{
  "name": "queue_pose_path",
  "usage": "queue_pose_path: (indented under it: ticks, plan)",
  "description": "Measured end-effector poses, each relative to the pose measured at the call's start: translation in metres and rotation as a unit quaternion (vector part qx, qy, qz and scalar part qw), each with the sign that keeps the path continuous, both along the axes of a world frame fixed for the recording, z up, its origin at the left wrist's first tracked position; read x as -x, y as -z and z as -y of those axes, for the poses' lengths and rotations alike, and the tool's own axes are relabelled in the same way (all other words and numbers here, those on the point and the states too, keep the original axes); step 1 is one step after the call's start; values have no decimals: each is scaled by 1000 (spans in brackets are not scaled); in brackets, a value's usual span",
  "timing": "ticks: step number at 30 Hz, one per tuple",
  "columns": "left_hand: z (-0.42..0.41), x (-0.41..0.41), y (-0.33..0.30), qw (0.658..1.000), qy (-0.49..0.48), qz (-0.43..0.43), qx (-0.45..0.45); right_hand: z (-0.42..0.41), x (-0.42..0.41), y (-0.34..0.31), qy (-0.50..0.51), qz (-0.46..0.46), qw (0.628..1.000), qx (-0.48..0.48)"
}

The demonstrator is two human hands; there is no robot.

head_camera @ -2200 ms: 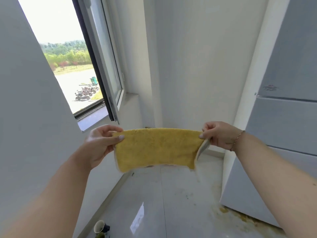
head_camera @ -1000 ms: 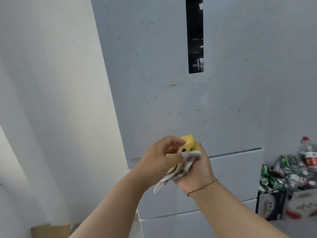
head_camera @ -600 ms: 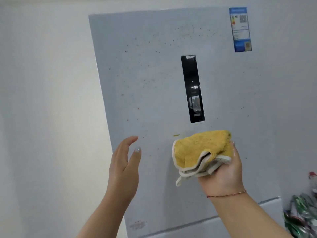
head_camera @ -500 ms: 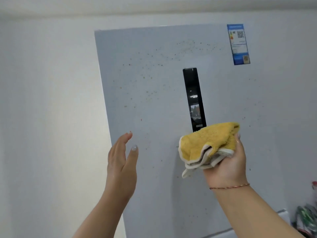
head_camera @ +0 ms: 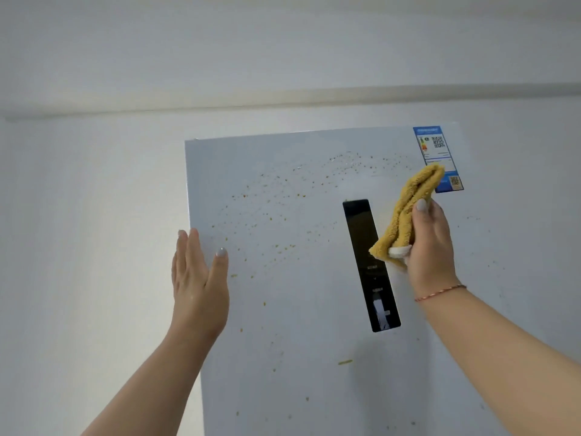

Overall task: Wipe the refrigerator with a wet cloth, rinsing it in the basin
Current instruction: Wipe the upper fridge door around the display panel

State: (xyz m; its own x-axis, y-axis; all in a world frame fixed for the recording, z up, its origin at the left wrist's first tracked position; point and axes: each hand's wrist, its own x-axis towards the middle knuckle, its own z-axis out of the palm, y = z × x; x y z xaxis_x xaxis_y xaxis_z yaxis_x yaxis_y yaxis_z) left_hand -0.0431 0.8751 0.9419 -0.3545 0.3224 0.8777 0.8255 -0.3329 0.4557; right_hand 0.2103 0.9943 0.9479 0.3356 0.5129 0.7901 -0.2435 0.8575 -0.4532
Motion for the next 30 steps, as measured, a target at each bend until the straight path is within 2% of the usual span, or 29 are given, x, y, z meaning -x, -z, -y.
queue_pose_path:
  ticks: [2, 5, 8, 11, 13, 17, 19, 21, 26, 30]
  plan:
    - [-9, 2, -14, 1000, -10, 16, -5, -15, 2, -22, 109, 53, 992, -30]
    - [-18, 2, -28, 999, -22, 39, -10, -36, 10, -56, 218, 112, 969, -30]
    - [-24, 1, -28, 998, -29, 54, -29, -53, 26, -70, 314, 219, 924, 8]
    - [-22, 5, -25, 995, 33, 81, -53, -56, 42, -62, 407, 234, 881, 58]
    - [-22, 10, -23, 990, 82, 97, -55, -56, 47, -56, 419, 208, 879, 95]
    - [-22, 17, -26, 982, 145, 109, -58, -49, 55, -58, 401, 147, 897, 112]
    - [-22, 18, -28, 980, 160, 109, -55, -39, 66, -55, 359, 160, 911, 128]
    - [-20, 19, -27, 977, 169, 119, -56, -31, 79, -54, 347, 198, 907, 130]
    - [-10, 18, -30, 962, 215, 152, -65, -8, 109, -122, 357, 272, 892, 51]
    - [-4, 25, -29, 943, 270, 175, -89, 28, 164, -165, 376, 373, 844, -84]
